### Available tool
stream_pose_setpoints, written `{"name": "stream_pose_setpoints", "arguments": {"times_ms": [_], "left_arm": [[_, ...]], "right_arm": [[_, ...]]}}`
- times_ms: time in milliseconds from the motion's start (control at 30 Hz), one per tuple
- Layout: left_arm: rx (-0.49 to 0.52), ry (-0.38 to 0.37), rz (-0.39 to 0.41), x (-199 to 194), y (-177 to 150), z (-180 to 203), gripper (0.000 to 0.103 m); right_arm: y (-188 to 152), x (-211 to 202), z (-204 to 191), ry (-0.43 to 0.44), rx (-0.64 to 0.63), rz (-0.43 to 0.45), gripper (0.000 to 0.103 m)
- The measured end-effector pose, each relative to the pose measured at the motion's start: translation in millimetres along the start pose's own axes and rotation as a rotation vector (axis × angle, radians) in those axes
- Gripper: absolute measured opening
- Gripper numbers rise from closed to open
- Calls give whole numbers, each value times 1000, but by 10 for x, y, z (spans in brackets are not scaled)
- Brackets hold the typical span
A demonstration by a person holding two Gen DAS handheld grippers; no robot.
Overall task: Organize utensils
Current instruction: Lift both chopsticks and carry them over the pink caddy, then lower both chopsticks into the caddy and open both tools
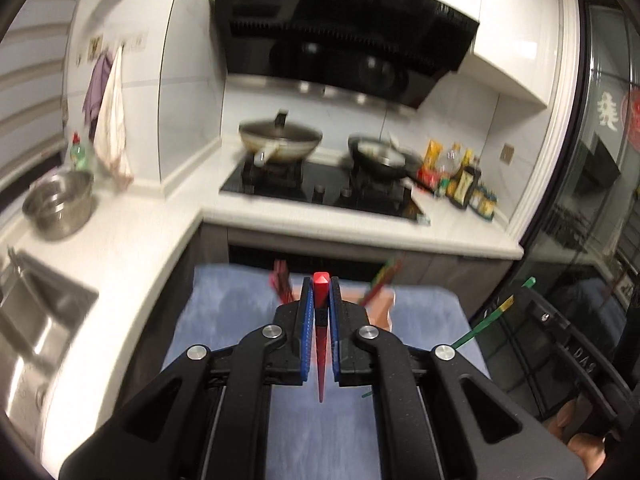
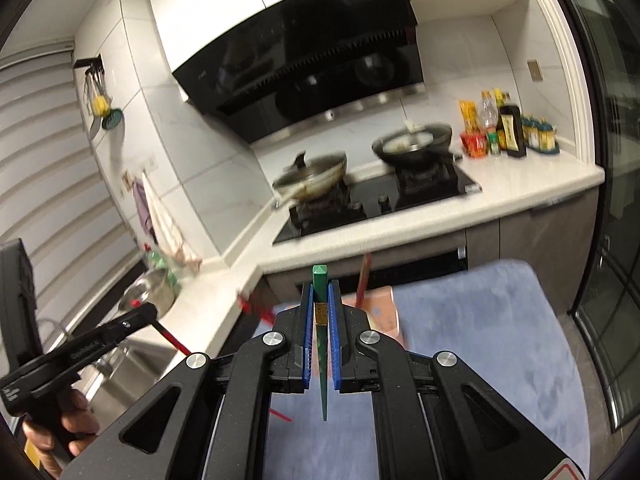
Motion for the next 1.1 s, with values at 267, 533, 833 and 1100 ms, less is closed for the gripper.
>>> {"name": "stream_pose_setpoints", "arguments": {"times_ms": [267,533,833,1100], "left_arm": [[1,12,90,442,483,17,7],[7,37,56,1031,345,-74,7],[-23,45,-27,1494,-50,-238,7],[-27,44,-64,1590,-223,-267,8]], "right_arm": [[426,575,-41,-22,11,65,7],[228,1180,79,-56,2,-1,7],[-236,1530,234,-72,5,-115,7],[-436,1642,216,-63,-5,-168,7]]}}
Point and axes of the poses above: each gripper's, at about its wrist camera, not at the fingertips, and x roughly the way its jaws point, z to its right, y to its top, the point moved 1 cm from there along x, roughly the way its jaws point, and after that the axes turned 11 degrees about z, right-handed, at the moved point
